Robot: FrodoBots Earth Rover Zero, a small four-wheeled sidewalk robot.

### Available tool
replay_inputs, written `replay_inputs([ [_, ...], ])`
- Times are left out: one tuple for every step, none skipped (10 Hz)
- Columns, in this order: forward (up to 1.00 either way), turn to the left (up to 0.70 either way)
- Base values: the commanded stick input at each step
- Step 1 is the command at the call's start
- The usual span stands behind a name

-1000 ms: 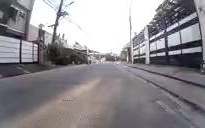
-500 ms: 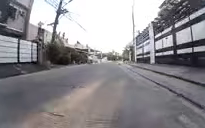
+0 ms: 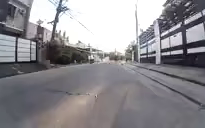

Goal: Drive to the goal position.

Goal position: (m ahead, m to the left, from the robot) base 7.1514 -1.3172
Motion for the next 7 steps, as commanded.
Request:
replay_inputs([
  [1.0, -0.01],
  [1.0, -0.01],
  [1.0, -0.01],
  [1.0, -0.01],
  [1.0, -0.01],
  [1.0, -0.01],
  [1.0, -0.01],
])
